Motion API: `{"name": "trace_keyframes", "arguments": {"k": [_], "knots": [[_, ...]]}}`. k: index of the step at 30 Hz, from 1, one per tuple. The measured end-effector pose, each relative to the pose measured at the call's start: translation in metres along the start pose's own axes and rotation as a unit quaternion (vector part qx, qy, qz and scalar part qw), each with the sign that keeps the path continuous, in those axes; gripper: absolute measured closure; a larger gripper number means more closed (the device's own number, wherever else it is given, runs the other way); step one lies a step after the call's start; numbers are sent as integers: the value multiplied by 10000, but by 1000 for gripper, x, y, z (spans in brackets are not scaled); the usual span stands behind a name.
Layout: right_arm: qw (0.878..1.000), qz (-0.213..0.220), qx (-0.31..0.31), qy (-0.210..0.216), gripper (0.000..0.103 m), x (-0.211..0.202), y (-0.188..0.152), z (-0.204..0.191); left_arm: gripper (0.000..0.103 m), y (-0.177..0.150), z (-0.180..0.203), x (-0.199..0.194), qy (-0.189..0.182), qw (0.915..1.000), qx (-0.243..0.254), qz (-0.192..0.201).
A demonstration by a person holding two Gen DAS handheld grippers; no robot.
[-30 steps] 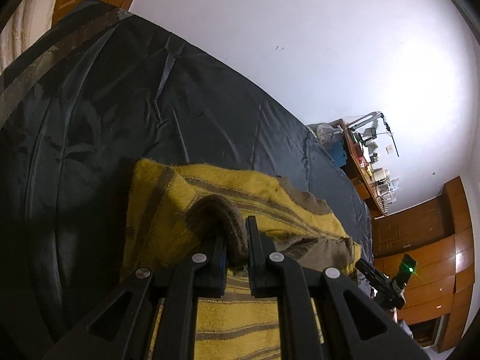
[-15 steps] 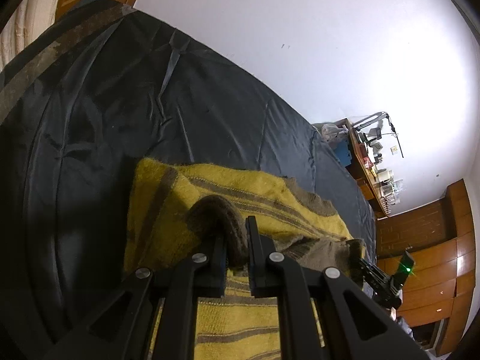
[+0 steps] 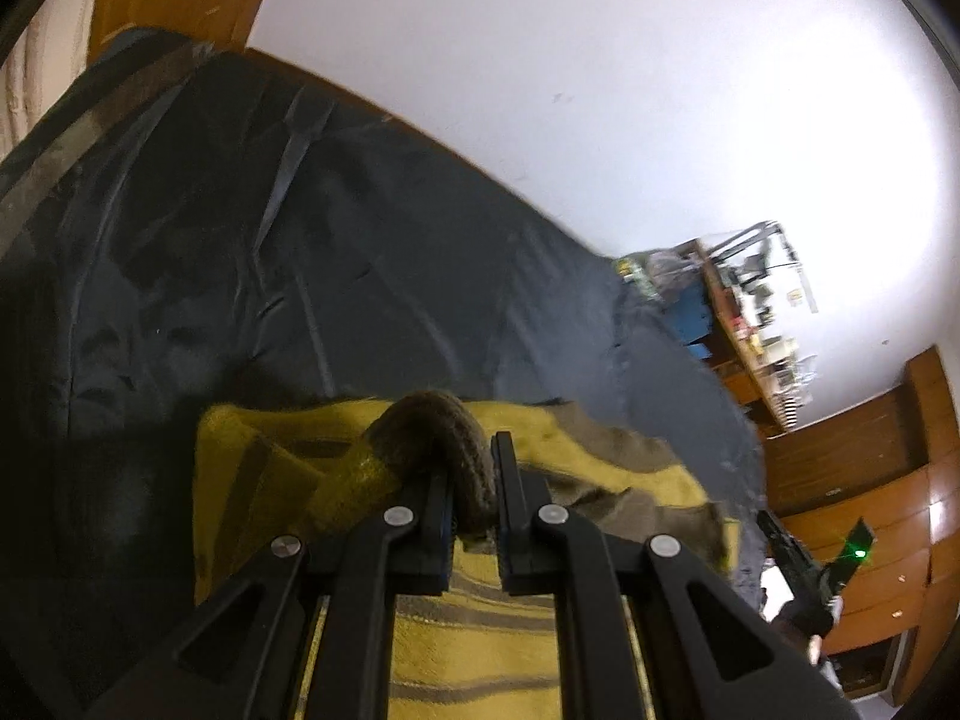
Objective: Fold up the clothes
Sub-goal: 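Lower the flipped sweater onto the sheet and open both grippers, then smooth the flipped sweater flat with both open grippers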
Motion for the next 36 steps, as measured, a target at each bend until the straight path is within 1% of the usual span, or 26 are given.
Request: {"name": "trace_keyframes", "arguments": {"k": [2, 4, 7, 9, 10, 11, 12, 13, 14, 15, 16, 18, 19, 20, 22, 24, 27, 29, 30, 31, 35, 36], "knots": [[9999, -137, 30, 75, 93, 6, -6, -4, 91, -3, -14, 10, 150, 9995, -218, -156], [9992, -309, 83, 218, 93, 11, -14, -8, 89, -6, -22, 16, 187, 9988, -360, -258], [9977, -549, 46, 388, 93, 10, -28, -16, 83, -9, -20, 17, 242, 9989, -285, -281], [9967, -658, -35, 471, 92, 7, -38, -23, 76, -9, -13, 13, 308, 9992, -101, -231], [9961, -691, -49, 548, 90, 7, -41, -26, 67, -8, -9, 10, 315, 9993, -32, -198], [9954, -723, -63, 626, 86, 6, -44, -29, 51, -6, -5, 8, 293, 9994, 4, -156], [9951, -709, -46, 687, 72, 4, -46, -33, 42, -4, -3, 4, 276, 9996, 30, -81], [9948, -695, -29, 748, 44, 1, -48, -37, 25, 0, -1, -1, 268, 9996, 34, 58], [9944, -680, -12, 808, 31, -2, -50, -41, 21, 5, 1, -8, 255, 9994, 21, 230], [9947, -617, -7, 826, 23, -6, -50, -43, 21, 9, 3, -15, 229, 9991, -5, 367], [9951, -543, -28, 824, 23, -9, -49, -46, 21, 13, 3, -20, 199, 9988, -41, 438], [9945, -543, -15, 890, 23, -13, -49, -52, 21, 13, 7, -25, 162, 9989, -1, 438], [9935, -539, -10, 1006, 23, -15, -48, -57, 21, 12, 9, -26, 148, 9990, 41, 423], [9923, -536, -8, 1119, 23, -17, -47, -61, 21, 10, 12, -27, 141, 9991, 126, 388], [9909, -569, -126, 1217, 23, -17, -46, -69, 21, -2, 20, -22, 162, 9986, 458, 223], [9907, -625, -286, 1174, 23, -13, -48, -78, 21, -16, 27, -14, 207, 9968, 775, 32], [9896, -870, -346, 1088, 23, 3, -57, -82, 21, -33, 23, 4, 397, 9944, 951, -238], [9888, -1078, -366, 966, 23, 16, -64, -80, 22, -41, 6, 16, 754, 9921, 934, -367], [9893, -1033, -412, 948, 22, 19, -66, -78, 23, -44, -2, 20, 873, 9911, 931, -388], [9897, -989, -458, 930, 22, 21, -68, -76, 22, -45, -5, 21, 904, 9904, 975, -371], [9918, -879, -501, 781, 18, 24, -68, -73, 22, -47, -2, 23, 1070, 9853, 1290, -328], [9924, -857, -496, 730, 15, 25, -68, -73, 22, -48, -1, 24, 1139, 9834, 1368, -340]]}}
Point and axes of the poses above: each gripper's, at about its wrist camera, not at the fingertips, and x roughly the way its jaws point, z to its right, y to its top, the point moved 8 cm from there along x, roughly the way its jaws point, and after that the axes turned 3 degrees about -y, right-handed, at the moved point
